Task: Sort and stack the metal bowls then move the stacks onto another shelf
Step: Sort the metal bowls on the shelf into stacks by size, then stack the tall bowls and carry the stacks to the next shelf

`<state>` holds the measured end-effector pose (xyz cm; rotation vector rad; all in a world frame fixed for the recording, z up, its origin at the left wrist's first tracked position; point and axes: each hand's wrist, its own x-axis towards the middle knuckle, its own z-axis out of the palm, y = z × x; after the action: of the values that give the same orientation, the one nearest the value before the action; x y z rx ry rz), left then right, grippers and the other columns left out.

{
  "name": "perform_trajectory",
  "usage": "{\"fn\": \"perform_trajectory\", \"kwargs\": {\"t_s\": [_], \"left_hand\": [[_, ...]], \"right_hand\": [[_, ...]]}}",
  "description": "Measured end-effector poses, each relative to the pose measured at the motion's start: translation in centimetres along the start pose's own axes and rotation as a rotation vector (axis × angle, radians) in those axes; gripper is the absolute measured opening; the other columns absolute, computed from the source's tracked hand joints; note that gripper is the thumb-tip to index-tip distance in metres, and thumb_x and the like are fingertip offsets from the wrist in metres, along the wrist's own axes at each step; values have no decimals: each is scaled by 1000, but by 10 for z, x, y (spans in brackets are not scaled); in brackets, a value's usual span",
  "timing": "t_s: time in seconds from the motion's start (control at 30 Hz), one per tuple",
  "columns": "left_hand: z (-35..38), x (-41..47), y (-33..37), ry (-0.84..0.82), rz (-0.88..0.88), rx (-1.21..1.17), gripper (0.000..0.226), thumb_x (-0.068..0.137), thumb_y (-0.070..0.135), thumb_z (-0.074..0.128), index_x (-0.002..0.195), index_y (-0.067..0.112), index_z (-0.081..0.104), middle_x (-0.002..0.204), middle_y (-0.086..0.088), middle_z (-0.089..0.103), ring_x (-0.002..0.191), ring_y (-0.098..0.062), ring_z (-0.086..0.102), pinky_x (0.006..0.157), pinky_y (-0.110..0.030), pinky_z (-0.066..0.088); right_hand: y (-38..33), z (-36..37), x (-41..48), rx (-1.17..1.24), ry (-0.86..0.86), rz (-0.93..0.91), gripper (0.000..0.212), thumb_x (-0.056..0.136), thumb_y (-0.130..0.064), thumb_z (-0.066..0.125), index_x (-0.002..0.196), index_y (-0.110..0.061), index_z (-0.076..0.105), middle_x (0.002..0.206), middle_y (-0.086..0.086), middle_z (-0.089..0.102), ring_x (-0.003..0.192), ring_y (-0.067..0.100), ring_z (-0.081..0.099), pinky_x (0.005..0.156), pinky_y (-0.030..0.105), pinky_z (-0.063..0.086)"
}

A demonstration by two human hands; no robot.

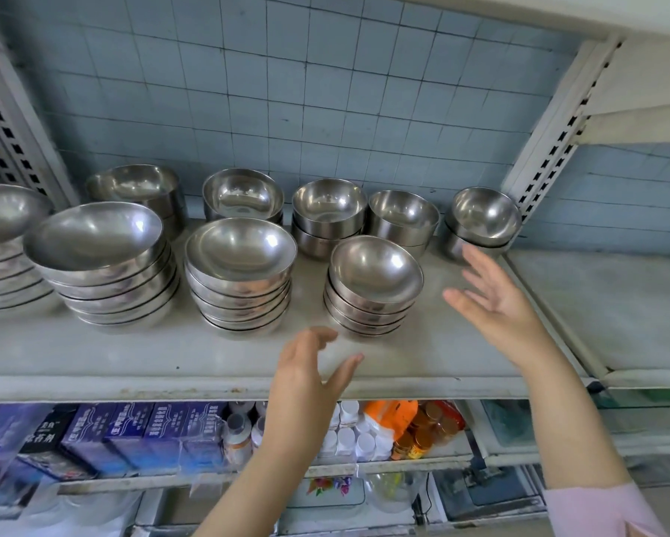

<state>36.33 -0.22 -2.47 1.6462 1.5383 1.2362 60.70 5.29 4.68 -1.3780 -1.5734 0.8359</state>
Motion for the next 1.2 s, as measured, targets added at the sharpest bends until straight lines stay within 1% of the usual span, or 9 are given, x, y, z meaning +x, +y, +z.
{"fn": "perform_trajectory", "kwargs": {"t_s": [0.13,0.3,0.57,0.67,0.73,0.87,0.97,1.07,1.2], "left_hand": [[35,-2,25,-228,104,11,31,89,43,59,116,28,58,106,22,56,100,12,50,87,-3,39],[113,37,53,-391,143,-30,56,91,38,60,142,28,38,137,5,50,123,-2,46,103,-23,40],[245,148,76,-296,-182,-125,107,77,32,79,153,21,4,155,-3,25,142,-13,27,114,-33,30],[274,183,82,-195,-210,-275,99,68,23,86,144,26,22,140,8,44,126,-9,45,109,-32,37],[283,199,82,-116,-217,-285,93,61,27,88,134,30,31,133,10,50,122,-8,49,103,-30,43],[284,211,81,-18,-181,-241,84,59,22,90,128,29,44,121,17,56,112,-2,51,82,-9,38],[277,204,77,-64,-225,-223,96,57,24,92,137,26,39,124,15,55,116,-4,50,93,-20,41],[266,183,75,-120,-255,-182,102,56,24,92,140,25,35,128,10,56,120,-9,52,100,-27,42],[246,141,84,-197,-242,-146,92,59,14,90,135,24,39,109,22,57,105,4,57,81,-4,42]], "right_hand": [[33,-37,-3,75,293,60,64,81,-45,67,141,-31,49,147,-11,50,132,7,50,108,26,38],[68,-80,27,66,408,99,48,95,-25,65,141,-16,51,144,1,54,127,13,54,102,24,40],[98,-140,128,-25,151,148,95,79,-37,82,155,-28,26,157,-10,33,141,8,35,111,30,35],[102,-158,167,-169,-68,209,127,59,-57,87,157,-43,8,166,-12,16,148,14,27,120,46,27],[105,-162,183,-193,-164,197,130,59,-52,90,155,-47,3,163,-16,19,144,13,31,119,40,27],[112,-170,196,-184,-161,48,105,67,-29,92,151,-37,29,129,-24,40,122,2,40,97,20,30],[118,-177,193,-170,-193,47,97,59,-45,92,142,-43,41,130,-21,50,126,8,47,100,27,37],[123,-181,172,-135,-247,61,109,47,-60,91,144,-38,45,137,-20,56,128,6,53,109,32,43],[125,-184,126,-39,-245,83,129,33,-68,92,149,-42,40,139,-19,58,127,2,56,111,36,45]]}}
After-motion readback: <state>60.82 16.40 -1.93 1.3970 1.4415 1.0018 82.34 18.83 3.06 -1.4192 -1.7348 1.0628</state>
